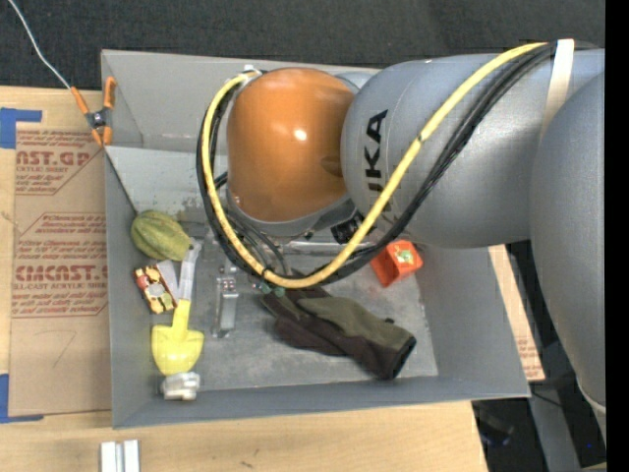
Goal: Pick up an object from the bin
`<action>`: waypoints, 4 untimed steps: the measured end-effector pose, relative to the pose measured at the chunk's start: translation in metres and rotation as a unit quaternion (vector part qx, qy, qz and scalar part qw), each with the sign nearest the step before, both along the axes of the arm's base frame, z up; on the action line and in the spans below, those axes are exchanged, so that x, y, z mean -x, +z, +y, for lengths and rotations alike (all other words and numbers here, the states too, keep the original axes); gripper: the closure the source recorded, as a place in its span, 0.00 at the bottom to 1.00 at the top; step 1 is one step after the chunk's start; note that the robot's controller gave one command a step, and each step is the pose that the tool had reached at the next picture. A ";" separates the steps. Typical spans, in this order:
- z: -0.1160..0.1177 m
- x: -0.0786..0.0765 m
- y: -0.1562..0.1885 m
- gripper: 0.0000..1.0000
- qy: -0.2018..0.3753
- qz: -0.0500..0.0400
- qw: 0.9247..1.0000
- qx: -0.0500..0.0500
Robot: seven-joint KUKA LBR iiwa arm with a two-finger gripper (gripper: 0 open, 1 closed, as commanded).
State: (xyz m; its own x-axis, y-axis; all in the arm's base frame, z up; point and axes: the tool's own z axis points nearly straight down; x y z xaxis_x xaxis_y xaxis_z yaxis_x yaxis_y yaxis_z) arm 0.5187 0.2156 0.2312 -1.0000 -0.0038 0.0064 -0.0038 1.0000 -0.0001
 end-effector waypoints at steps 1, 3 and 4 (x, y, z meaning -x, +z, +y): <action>-0.002 -0.002 0.005 0.00 -0.002 -0.004 1.000 -0.001; 0.009 -0.041 -0.141 0.00 0.140 -0.005 0.990 -0.001; 0.010 -0.051 -0.158 0.00 0.164 0.001 0.986 0.006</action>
Offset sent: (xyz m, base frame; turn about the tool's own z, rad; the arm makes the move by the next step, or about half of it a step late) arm 0.0151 -0.0235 -0.1180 -0.0978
